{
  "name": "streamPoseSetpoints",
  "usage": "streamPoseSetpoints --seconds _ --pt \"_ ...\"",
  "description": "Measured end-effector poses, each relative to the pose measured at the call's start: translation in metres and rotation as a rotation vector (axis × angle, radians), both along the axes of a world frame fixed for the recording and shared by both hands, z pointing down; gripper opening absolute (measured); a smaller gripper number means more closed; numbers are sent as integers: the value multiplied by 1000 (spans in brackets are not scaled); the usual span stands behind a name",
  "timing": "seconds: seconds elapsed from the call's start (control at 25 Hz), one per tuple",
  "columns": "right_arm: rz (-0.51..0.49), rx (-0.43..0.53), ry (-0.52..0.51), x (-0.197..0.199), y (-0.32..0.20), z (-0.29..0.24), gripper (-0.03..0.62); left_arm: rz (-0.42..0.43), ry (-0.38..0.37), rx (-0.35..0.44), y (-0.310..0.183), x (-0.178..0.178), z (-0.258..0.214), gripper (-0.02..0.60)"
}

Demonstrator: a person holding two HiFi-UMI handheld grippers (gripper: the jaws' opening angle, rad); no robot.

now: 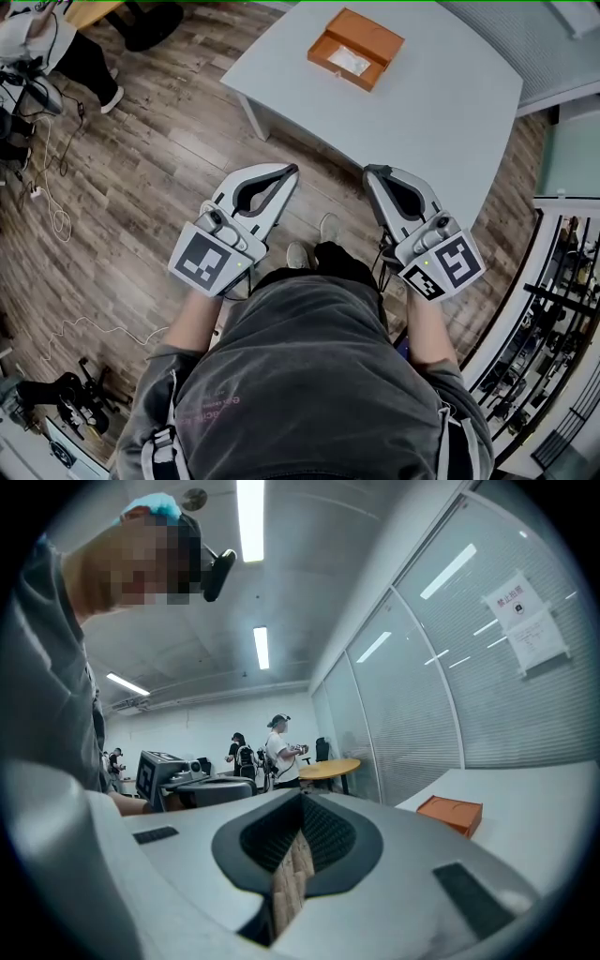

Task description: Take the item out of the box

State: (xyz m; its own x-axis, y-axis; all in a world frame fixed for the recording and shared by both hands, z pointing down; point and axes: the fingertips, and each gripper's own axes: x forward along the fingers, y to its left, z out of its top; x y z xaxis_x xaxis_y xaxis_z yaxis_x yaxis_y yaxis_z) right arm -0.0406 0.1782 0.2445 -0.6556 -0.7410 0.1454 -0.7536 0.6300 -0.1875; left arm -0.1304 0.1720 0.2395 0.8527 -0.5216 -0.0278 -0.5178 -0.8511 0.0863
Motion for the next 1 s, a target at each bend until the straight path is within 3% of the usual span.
streamPoseSetpoints --seconds 0.36,1.0 --pt "-6 -2 -4 16 -30 7 5 -25 -12 -8 -25 9 8 12" --pt "-81 -51 -23 70 -148 46 5 -61 -47 -51 -146 83 39 11"
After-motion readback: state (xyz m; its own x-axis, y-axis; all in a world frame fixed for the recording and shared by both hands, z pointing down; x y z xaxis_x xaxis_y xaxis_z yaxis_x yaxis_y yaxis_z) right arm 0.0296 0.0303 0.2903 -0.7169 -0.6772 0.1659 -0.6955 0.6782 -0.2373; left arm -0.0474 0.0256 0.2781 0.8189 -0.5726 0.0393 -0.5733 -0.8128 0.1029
